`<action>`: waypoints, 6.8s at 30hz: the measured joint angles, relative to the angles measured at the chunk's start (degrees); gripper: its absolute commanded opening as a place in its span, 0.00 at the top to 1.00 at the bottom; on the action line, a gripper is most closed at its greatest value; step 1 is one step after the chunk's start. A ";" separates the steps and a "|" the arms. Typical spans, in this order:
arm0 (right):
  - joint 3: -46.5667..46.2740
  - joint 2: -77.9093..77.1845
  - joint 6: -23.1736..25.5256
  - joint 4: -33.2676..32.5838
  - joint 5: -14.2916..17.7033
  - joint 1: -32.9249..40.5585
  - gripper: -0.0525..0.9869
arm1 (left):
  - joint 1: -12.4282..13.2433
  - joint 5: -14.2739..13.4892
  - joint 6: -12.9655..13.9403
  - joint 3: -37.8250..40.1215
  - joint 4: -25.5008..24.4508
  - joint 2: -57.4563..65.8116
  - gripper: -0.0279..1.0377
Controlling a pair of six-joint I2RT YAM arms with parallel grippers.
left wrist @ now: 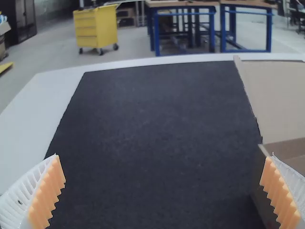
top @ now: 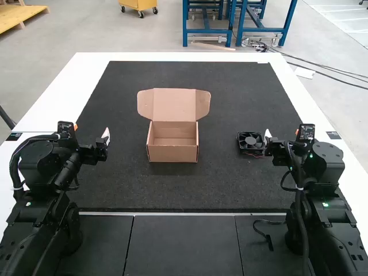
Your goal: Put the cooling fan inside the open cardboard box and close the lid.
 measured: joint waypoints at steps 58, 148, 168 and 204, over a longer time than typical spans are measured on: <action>52.22 49.70 4.74 -26.49 -1.38 -0.87 0.07 | 0.46 -7.63 2.38 44.33 -2.95 40.74 0.06; 86.86 116.30 -8.37 -56.57 -4.94 -6.99 0.08 | -26.84 1.20 4.37 56.54 -36.26 54.64 0.07; 82.55 116.28 -7.91 -50.12 -4.81 -6.97 0.08 | -26.84 0.96 4.37 56.54 -36.15 54.64 0.07; 79.23 117.66 -7.91 -43.34 -3.80 -6.93 0.09 | -26.86 -0.11 4.37 56.54 -36.06 54.64 0.07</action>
